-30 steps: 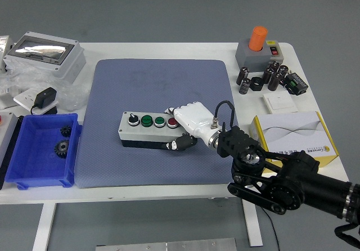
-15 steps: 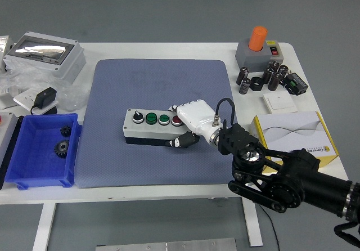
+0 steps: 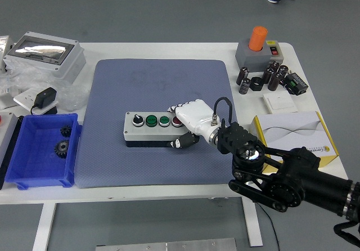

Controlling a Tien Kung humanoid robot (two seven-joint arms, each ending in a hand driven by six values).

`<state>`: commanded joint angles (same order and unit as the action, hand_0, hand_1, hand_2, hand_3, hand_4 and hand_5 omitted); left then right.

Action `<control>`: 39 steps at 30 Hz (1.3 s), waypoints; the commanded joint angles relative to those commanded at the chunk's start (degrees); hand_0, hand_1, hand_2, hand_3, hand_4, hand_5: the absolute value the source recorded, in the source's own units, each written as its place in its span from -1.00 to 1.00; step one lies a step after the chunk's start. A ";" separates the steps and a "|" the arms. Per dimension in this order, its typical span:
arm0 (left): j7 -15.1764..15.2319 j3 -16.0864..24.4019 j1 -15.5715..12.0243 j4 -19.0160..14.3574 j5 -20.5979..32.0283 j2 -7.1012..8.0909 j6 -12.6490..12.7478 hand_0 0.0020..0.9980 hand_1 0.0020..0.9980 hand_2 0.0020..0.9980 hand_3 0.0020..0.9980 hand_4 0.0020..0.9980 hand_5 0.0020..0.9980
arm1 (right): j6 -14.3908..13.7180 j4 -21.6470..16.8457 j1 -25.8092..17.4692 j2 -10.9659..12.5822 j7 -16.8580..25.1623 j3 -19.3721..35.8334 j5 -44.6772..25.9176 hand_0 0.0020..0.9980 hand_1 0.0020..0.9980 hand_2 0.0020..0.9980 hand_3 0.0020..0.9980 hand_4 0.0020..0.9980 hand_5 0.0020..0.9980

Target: Pick up the button,place it on the desk,press the button,press the button

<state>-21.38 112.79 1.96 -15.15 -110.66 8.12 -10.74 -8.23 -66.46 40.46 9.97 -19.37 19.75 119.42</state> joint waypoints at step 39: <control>-12.80 -3.68 -0.20 -4.61 11.23 0.63 -4.14 0.70 0.72 0.64 0.87 1.00 0.81 | 5.19 -6.86 -2.20 4.68 3.71 5.94 -8.18 0.21 0.46 1.00 1.00 1.00 0.02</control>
<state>-34.19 109.11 1.76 -19.76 -99.43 8.75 -14.87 -3.04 -73.32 38.27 14.64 -15.67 25.69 111.24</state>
